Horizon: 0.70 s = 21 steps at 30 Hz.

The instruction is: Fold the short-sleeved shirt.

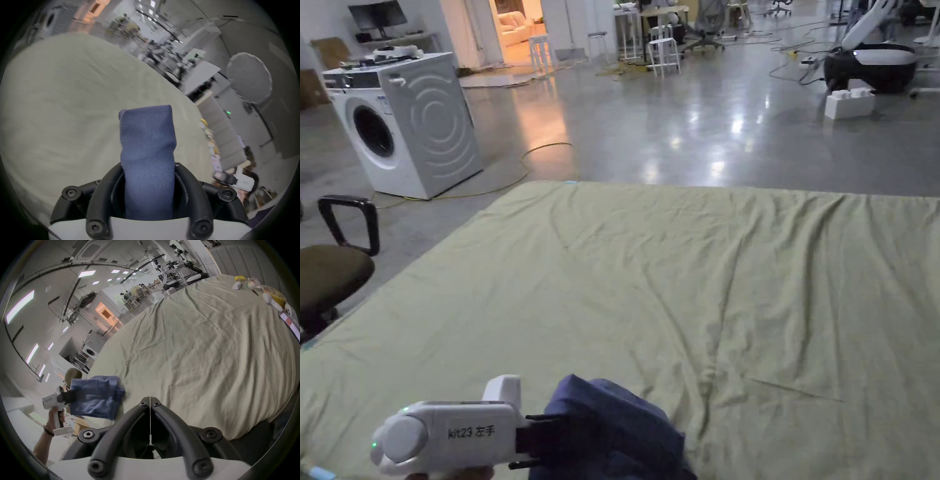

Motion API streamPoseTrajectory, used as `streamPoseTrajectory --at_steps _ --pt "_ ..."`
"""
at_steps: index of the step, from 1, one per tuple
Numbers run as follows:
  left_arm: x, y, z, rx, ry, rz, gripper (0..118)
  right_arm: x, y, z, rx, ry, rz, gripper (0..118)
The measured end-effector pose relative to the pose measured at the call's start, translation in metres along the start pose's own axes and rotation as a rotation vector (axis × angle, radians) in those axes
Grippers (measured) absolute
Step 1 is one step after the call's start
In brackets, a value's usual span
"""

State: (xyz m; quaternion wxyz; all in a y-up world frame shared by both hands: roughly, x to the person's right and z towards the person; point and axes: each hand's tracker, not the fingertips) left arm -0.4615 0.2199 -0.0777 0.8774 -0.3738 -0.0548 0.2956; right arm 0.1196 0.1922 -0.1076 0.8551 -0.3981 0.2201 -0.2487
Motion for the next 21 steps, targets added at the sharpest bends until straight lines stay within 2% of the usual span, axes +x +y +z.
streamPoseTrajectory --at_steps 4,7,8,9,11,12,14,16,19,21 --pt "-0.089 0.050 0.034 -0.040 0.166 0.162 35 -0.005 -0.005 -0.002 -0.039 0.028 -0.057 0" --pt "-0.127 0.060 0.024 -0.068 0.292 0.186 36 -0.004 -0.012 -0.008 -0.057 0.024 -0.059 0" --pt "-0.131 0.058 0.014 -0.065 0.316 0.184 40 -0.004 -0.014 -0.011 -0.070 0.015 -0.049 0" --pt "-0.132 0.054 0.005 -0.032 0.337 0.177 53 -0.002 -0.015 -0.013 -0.079 -0.009 -0.042 0" --pt "-0.133 0.051 -0.012 -0.017 0.438 0.134 82 0.005 -0.016 -0.018 -0.110 -0.029 -0.043 0" --pt "-0.130 0.050 -0.016 -0.026 0.535 0.111 87 0.007 -0.014 -0.015 -0.103 -0.037 -0.045 0" --pt "-0.129 0.055 -0.009 -0.043 0.644 0.109 87 0.009 -0.009 -0.006 -0.093 -0.039 -0.037 0" --pt "-0.117 0.057 0.016 0.025 0.592 0.013 87 0.009 -0.004 0.005 -0.072 -0.044 -0.011 0" --pt "-0.066 0.058 0.058 0.198 0.625 -0.094 87 0.012 -0.002 0.024 -0.073 -0.073 0.038 0" --pt "-0.017 0.047 0.097 0.293 0.531 -0.247 87 0.009 0.003 0.040 -0.023 -0.082 0.094 0"
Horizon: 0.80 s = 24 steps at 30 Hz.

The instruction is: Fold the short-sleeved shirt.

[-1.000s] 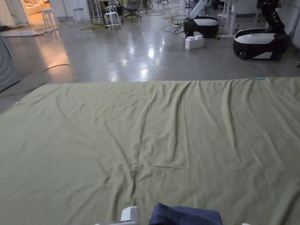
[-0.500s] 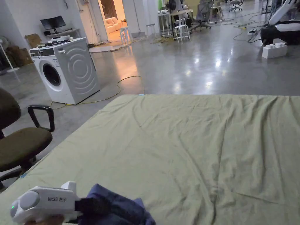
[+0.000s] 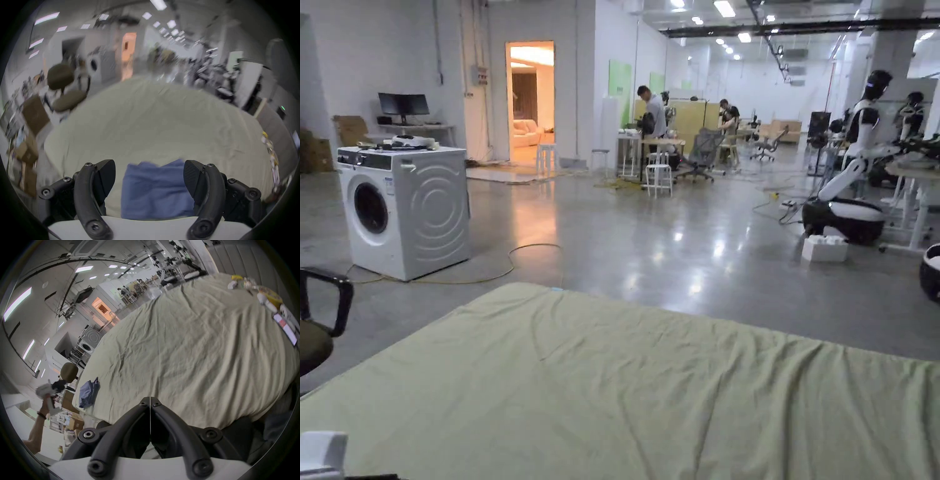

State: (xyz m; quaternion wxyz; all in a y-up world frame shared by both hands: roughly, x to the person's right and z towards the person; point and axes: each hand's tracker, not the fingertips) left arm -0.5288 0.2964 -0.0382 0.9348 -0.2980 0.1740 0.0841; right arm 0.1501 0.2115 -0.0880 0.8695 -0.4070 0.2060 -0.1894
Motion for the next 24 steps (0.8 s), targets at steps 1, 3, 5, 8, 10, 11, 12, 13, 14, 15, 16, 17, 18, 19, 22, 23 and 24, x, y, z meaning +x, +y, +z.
streamPoseTrajectory --at_steps 1,3,5,8,10,11,12,13,14,15,16,17,18,19,22,23,24 --pt "0.017 0.002 0.030 0.076 -0.037 -0.053 87 -0.002 0.003 0.011 0.052 -0.011 0.021 0" --pt "0.062 0.005 0.089 0.232 -0.051 -0.135 87 -0.007 0.011 0.034 0.179 -0.028 0.025 0" --pt "0.103 -0.002 0.137 0.336 -0.052 -0.195 88 -0.012 0.021 0.055 0.271 -0.013 0.032 0" --pt "0.156 -0.012 0.194 0.441 -0.100 -0.175 88 -0.029 0.025 0.093 0.355 -0.060 0.196 0" --pt "0.186 -0.022 0.221 0.512 -0.162 -0.177 88 -0.039 0.020 0.114 0.407 -0.094 0.297 0" --pt "0.194 -0.023 0.225 0.545 -0.185 -0.171 88 -0.043 0.018 0.123 0.437 -0.101 0.331 0" --pt "0.209 -0.028 0.233 0.582 -0.194 -0.164 88 -0.047 0.017 0.131 0.477 -0.112 0.355 0" --pt "0.223 -0.033 0.240 0.599 -0.197 -0.161 88 -0.050 0.017 0.136 0.519 -0.114 0.375 0" --pt "0.236 -0.038 0.244 0.581 -0.191 -0.180 88 -0.054 0.015 0.140 0.544 -0.117 0.408 1" --pt "0.237 -0.045 0.235 0.582 -0.146 -0.167 88 -0.059 0.016 0.144 0.584 -0.135 0.455 1" --pt "0.248 -0.051 0.237 0.579 -0.097 -0.135 88 -0.064 0.015 0.146 0.595 -0.150 0.492 1" --pt "0.256 -0.057 0.238 0.583 -0.086 -0.105 88 -0.069 0.016 0.147 0.614 -0.162 0.538 1" --pt "0.264 -0.061 0.238 0.570 -0.121 -0.112 87 -0.071 0.021 0.145 0.629 -0.168 0.579 1" --pt "0.264 -0.065 0.233 0.556 -0.196 -0.135 83 -0.066 0.024 0.146 0.656 -0.172 0.615 1" --pt "0.281 -0.070 0.229 0.593 -0.006 -0.226 65 -0.070 0.026 0.142 0.635 -0.169 0.594 1" --pt "0.282 -0.071 0.228 0.597 0.043 -0.237 59 -0.068 0.028 0.139 0.626 -0.172 0.562 1" --pt "0.281 -0.069 0.226 0.602 0.024 -0.242 48 -0.065 0.029 0.135 0.618 -0.183 0.509 1"
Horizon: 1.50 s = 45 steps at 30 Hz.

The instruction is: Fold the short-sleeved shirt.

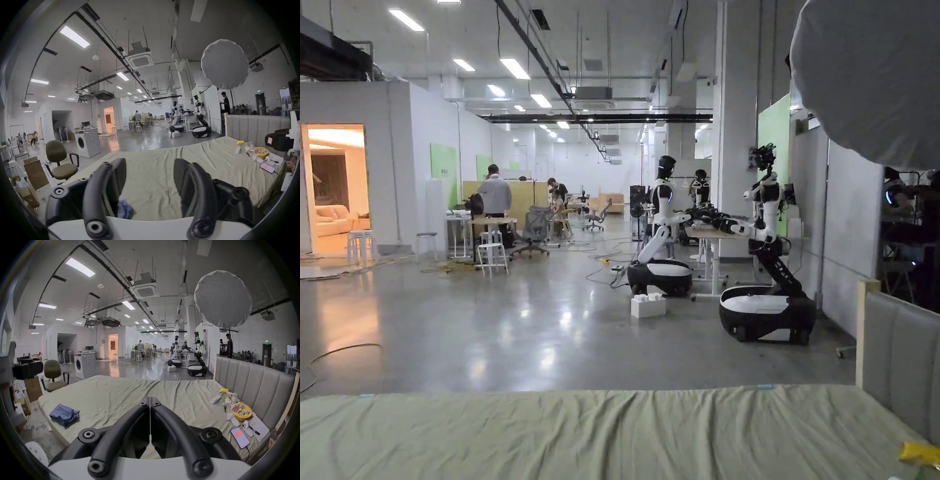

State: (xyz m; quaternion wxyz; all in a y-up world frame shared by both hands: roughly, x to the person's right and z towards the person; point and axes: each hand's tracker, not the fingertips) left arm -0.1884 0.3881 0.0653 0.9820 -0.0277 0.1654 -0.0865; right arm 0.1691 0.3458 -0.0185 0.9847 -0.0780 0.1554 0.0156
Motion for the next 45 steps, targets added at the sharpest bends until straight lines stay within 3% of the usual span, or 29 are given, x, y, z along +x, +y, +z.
streamPoseTrajectory --at_steps 3,8,10,12,14,20,24,26,28,41,43,45 --pt "-0.004 0.005 -0.003 0.010 -0.118 0.103 13 0.002 0.023 -0.012 0.052 0.022 0.013 1" --pt "0.004 -0.002 0.001 0.088 -0.107 0.040 2 -0.006 0.021 -0.012 0.063 -0.022 0.004 1" --pt "0.001 0.000 0.002 0.083 -0.144 0.082 1 -0.009 0.013 -0.013 0.040 -0.040 0.069 1" --pt "0.007 0.003 0.003 0.076 -0.144 0.088 1 -0.013 0.015 -0.018 0.081 -0.058 0.119 1" --pt "0.009 0.002 0.001 0.061 -0.144 0.073 1 -0.011 0.011 -0.011 0.068 -0.036 0.060 1" --pt "0.011 0.003 0.000 0.041 -0.166 0.082 1 -0.008 0.015 -0.006 0.116 -0.063 0.033 1" --pt "0.010 0.002 0.004 0.063 -0.182 0.078 1 -0.005 0.017 0.005 0.192 -0.044 -0.031 1" --pt "0.012 0.004 0.006 0.065 -0.183 0.070 1 -0.006 0.016 0.007 0.182 -0.040 -0.038 1" --pt "0.014 0.004 0.006 0.061 -0.188 0.063 1 -0.009 0.019 0.007 0.208 -0.051 0.020 1" --pt "0.015 0.003 -0.001 0.024 -0.241 0.099 1 -0.003 0.017 0.007 0.181 -0.027 -0.029 2" --pt "0.014 0.002 -0.002 0.016 -0.232 0.107 11 -0.003 0.017 0.006 0.178 -0.020 -0.030 16" --pt "0.011 0.000 -0.004 0.016 -0.240 0.110 36 -0.002 0.017 0.006 0.167 0.010 -0.023 41"
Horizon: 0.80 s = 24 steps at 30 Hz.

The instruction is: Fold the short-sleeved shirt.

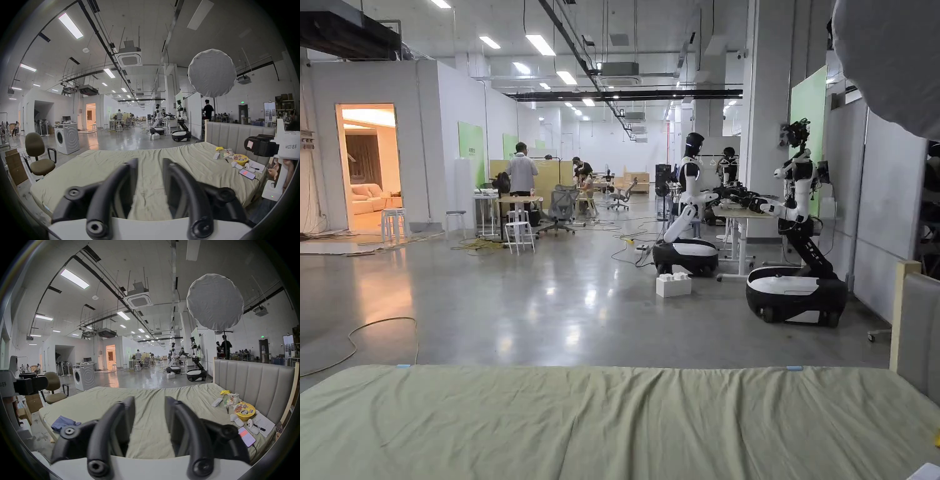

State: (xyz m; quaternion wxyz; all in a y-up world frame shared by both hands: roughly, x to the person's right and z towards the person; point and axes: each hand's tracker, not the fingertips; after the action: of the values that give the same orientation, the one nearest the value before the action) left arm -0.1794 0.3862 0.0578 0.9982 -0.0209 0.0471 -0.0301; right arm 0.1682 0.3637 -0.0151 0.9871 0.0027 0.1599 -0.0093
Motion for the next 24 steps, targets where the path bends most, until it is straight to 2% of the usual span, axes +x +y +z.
streamPoseTrajectory --at_steps 2,3,4,5,6,8,12,13,14,15,19,24 --pt "0.002 0.000 0.001 0.008 -0.006 0.004 69 -0.001 0.000 0.000 -0.008 0.012 0.002 58" --pt "0.003 0.000 0.000 0.013 0.005 0.005 92 -0.003 0.000 0.000 -0.007 0.010 0.008 77" --pt "0.004 0.000 0.000 0.016 0.008 0.005 102 -0.005 0.000 0.001 0.001 0.007 0.025 92" --pt "0.003 0.001 0.001 0.021 0.010 0.004 108 -0.006 0.000 0.001 0.007 0.006 0.033 104" --pt "0.004 0.002 0.002 0.027 -0.012 -0.002 109 -0.006 0.000 0.001 0.005 0.007 0.038 112" --pt "0.006 0.003 0.003 0.036 -0.018 -0.013 110 -0.007 0.001 0.000 0.008 0.006 0.048 114" --pt "0.011 0.006 0.001 0.042 0.016 -0.020 118 -0.008 0.000 -0.001 0.010 -0.007 0.037 118" --pt "0.011 0.006 0.000 0.039 0.017 -0.014 118 -0.008 0.001 -0.004 0.006 -0.004 0.027 118" --pt "0.011 0.007 0.001 0.043 0.011 -0.007 118 -0.007 -0.003 -0.005 -0.026 0.008 -0.027 118" --pt "0.011 0.008 0.001 0.047 0.004 -0.003 118 -0.007 -0.001 -0.005 -0.006 0.007 0.002 118" --pt "0.012 0.010 0.002 0.054 0.008 -0.012 118 -0.010 0.000 -0.007 0.000 0.003 0.006 118" --pt "0.011 0.011 0.001 0.039 0.019 0.003 118 -0.009 0.001 -0.007 -0.010 -0.011 -0.020 118"
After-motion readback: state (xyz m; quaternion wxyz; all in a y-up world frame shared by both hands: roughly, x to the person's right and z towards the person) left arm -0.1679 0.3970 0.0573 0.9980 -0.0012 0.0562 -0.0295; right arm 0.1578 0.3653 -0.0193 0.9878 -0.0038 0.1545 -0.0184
